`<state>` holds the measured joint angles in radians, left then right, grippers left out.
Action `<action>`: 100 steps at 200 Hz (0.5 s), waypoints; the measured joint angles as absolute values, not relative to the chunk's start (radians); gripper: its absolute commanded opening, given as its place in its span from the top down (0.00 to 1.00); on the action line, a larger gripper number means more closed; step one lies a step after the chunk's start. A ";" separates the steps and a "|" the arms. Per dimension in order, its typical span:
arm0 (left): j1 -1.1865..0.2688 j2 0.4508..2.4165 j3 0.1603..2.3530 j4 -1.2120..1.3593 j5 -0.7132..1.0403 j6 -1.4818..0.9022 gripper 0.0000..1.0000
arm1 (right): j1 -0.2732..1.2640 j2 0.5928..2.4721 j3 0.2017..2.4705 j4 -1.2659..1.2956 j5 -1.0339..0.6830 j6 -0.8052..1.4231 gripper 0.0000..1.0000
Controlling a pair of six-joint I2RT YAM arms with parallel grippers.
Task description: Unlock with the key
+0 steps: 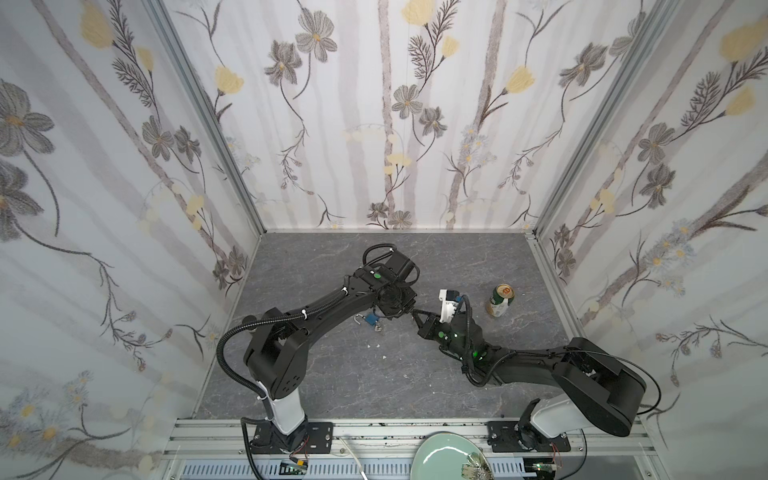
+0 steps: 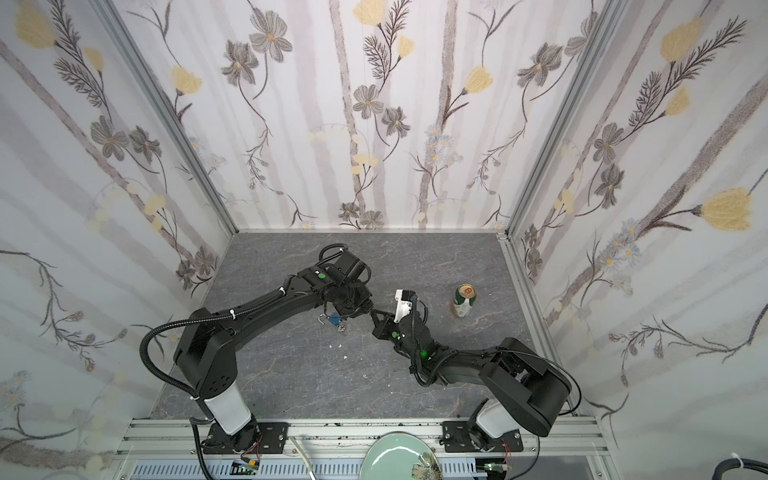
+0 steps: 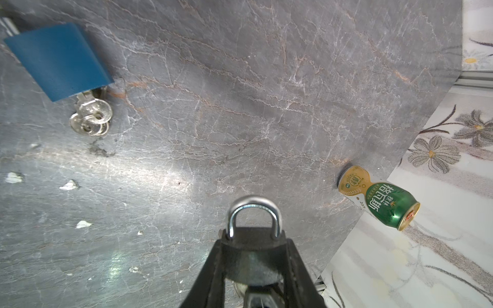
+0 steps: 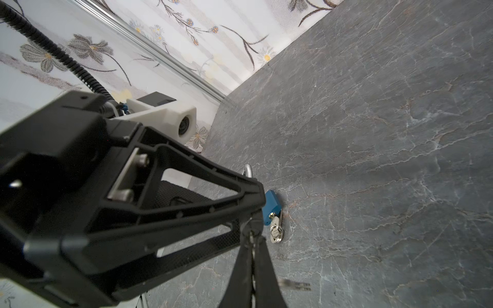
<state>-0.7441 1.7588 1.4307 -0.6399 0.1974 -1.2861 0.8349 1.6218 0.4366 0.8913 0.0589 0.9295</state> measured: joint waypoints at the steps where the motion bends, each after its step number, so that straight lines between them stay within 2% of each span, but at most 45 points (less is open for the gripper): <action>1: -0.744 1.758 1.431 -0.640 0.197 -1.286 0.88 | 0.835 1.621 0.437 0.891 0.059 0.929 1.00; 9: -0.743 1.757 1.431 -0.640 0.199 -1.286 0.88 | 0.835 1.615 0.434 0.887 0.059 0.927 0.99; 70: -0.730 1.742 1.433 -0.675 0.169 -1.256 0.88 | 0.836 1.534 0.402 0.844 0.055 0.911 0.77; 100: -0.731 1.742 1.433 -0.682 0.155 -1.248 0.88 | 0.836 1.523 0.390 0.844 0.051 0.912 0.75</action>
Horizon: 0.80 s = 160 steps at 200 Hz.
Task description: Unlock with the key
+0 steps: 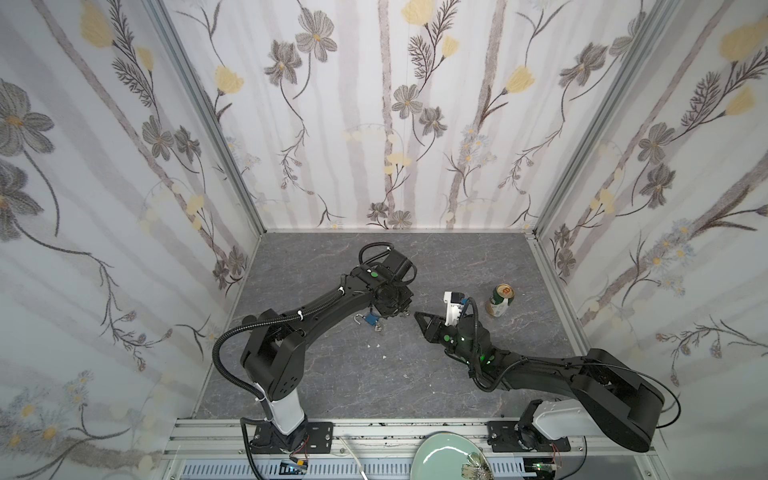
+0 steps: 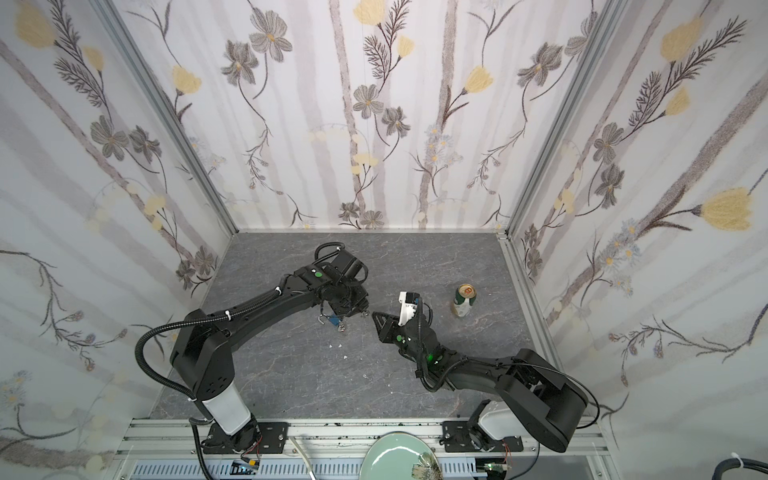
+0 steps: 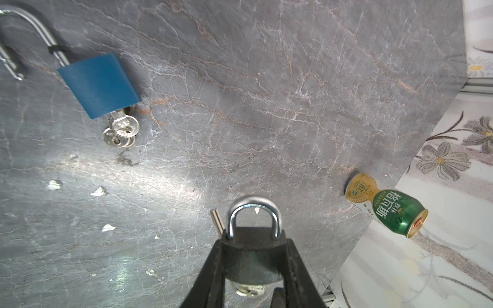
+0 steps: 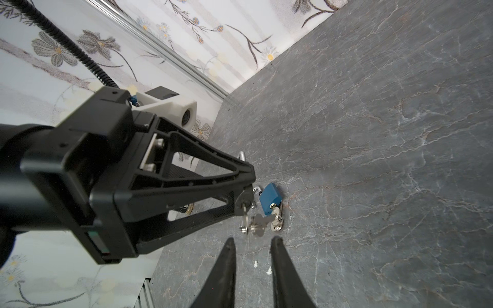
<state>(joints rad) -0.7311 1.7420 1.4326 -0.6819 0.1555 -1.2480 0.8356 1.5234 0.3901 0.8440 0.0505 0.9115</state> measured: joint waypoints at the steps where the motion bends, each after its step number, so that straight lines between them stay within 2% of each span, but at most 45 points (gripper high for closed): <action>1: -0.731 1.742 1.433 -0.682 0.155 -1.248 0.88 | 0.836 1.523 0.390 0.844 0.050 0.912 0.75; 21: -0.731 1.742 1.433 -0.685 0.154 -1.246 0.88 | 0.836 1.528 0.389 0.854 0.032 0.912 0.74; 45: -0.731 1.742 1.433 -0.685 0.154 -1.244 0.88 | 0.836 1.555 0.398 0.860 0.003 0.912 0.65; 77: -0.731 1.741 1.432 -0.685 0.154 -1.240 0.88 | 0.836 1.583 0.411 0.868 -0.005 0.915 0.65; 101: -0.732 1.740 1.432 -0.685 0.155 -1.240 0.88 | 0.836 1.592 0.421 0.879 -0.022 0.915 0.74; 131: -0.732 1.740 1.432 -0.685 0.158 -1.240 0.89 | 0.836 1.625 0.426 0.898 -0.031 0.916 0.76; 160: -0.732 1.740 1.432 -0.685 0.159 -1.240 0.88 | 0.833 1.638 0.432 0.906 -0.045 0.923 0.83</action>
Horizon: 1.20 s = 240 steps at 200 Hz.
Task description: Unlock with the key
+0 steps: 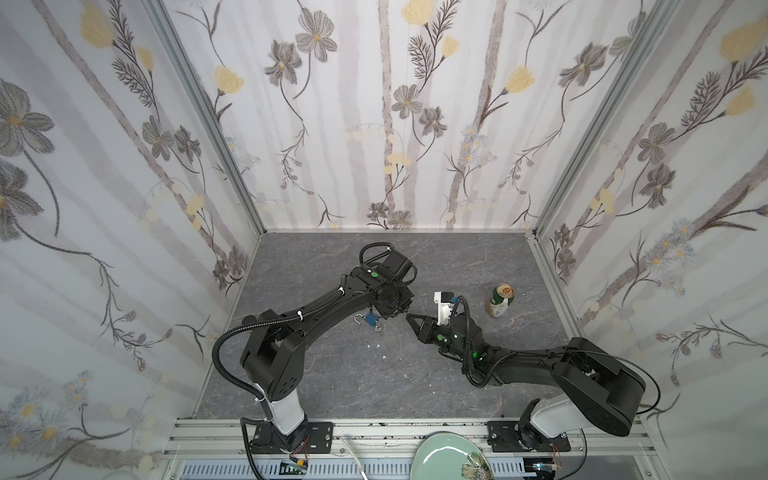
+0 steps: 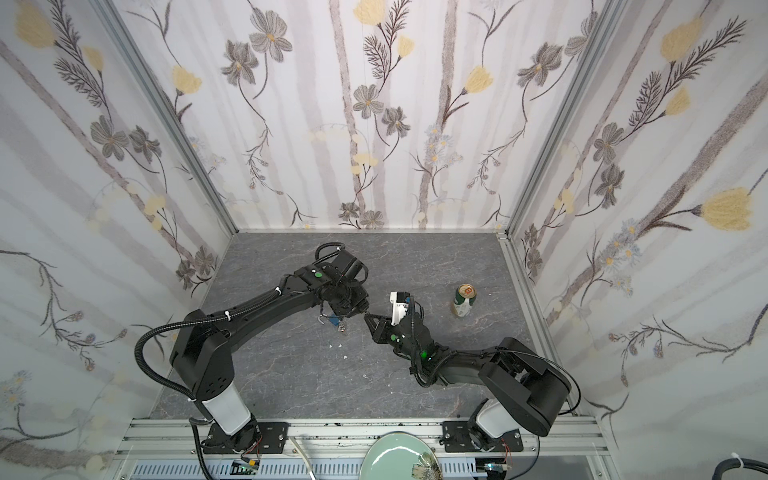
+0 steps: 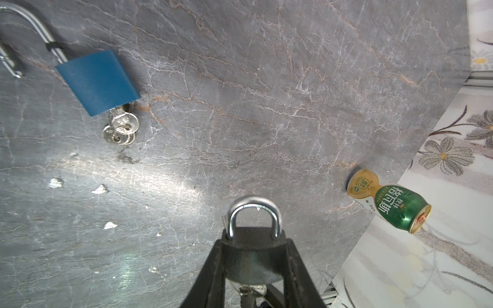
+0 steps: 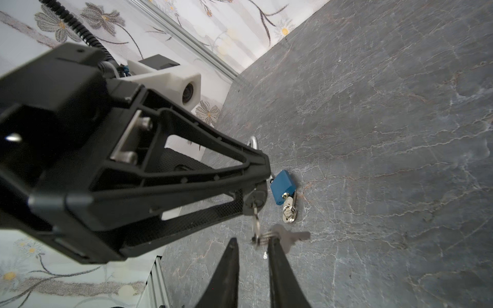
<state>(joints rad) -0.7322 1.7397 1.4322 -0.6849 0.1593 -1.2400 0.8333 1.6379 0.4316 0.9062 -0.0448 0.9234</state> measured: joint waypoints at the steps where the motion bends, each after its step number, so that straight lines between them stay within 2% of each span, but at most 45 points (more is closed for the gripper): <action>1: -0.732 1.740 1.432 -0.685 0.160 -1.240 0.88 | 0.831 1.638 0.432 0.906 -0.046 0.924 0.83; 30: -0.732 1.740 1.432 -0.680 0.161 -1.240 0.88 | 0.805 1.640 0.433 0.918 -0.062 0.926 0.96; 54: -0.732 1.740 1.432 -0.678 0.161 -1.240 0.88 | 0.802 1.644 0.437 0.923 -0.066 0.936 1.00; 79: -0.732 1.740 1.432 -0.676 0.155 -1.240 0.89 | 0.797 1.653 0.445 0.923 -0.073 0.938 1.00; 125: -0.734 1.740 1.428 -0.658 0.127 -1.242 0.96 | 0.793 1.679 0.479 0.910 -0.080 0.937 1.00; 240: -0.749 1.730 1.415 -0.604 0.104 -1.242 0.98 | 0.737 1.707 0.473 1.002 -0.174 0.960 1.00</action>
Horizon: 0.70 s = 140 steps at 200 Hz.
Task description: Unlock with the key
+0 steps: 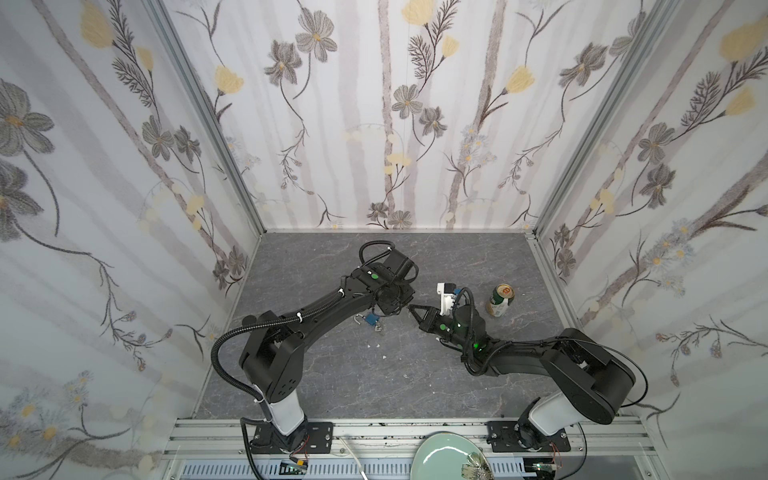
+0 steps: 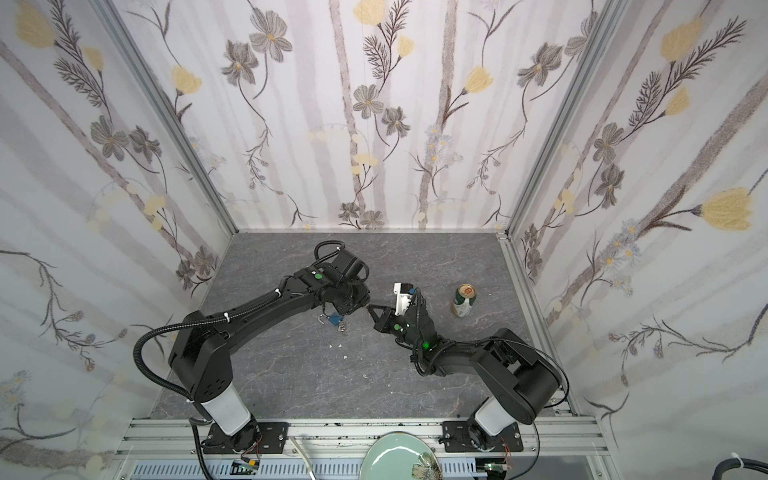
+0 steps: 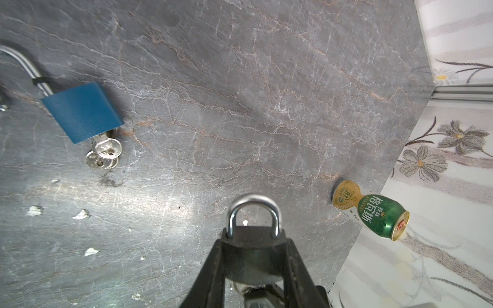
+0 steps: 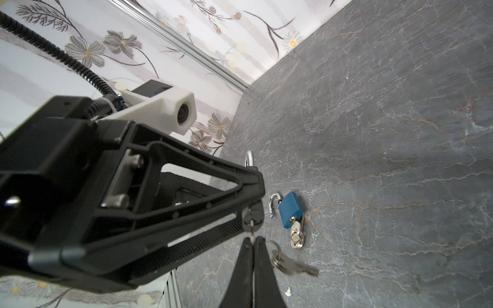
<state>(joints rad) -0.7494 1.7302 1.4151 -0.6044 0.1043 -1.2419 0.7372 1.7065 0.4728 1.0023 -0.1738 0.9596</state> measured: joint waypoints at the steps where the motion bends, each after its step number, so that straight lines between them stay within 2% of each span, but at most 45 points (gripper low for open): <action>1: -0.749 1.730 1.415 -0.604 0.104 -1.242 0.98 | 0.737 1.707 0.473 1.002 -0.174 0.960 1.00; 140: -0.751 1.725 1.405 -0.580 0.102 -1.237 0.98 | 0.731 1.703 0.479 0.989 -0.178 0.964 1.00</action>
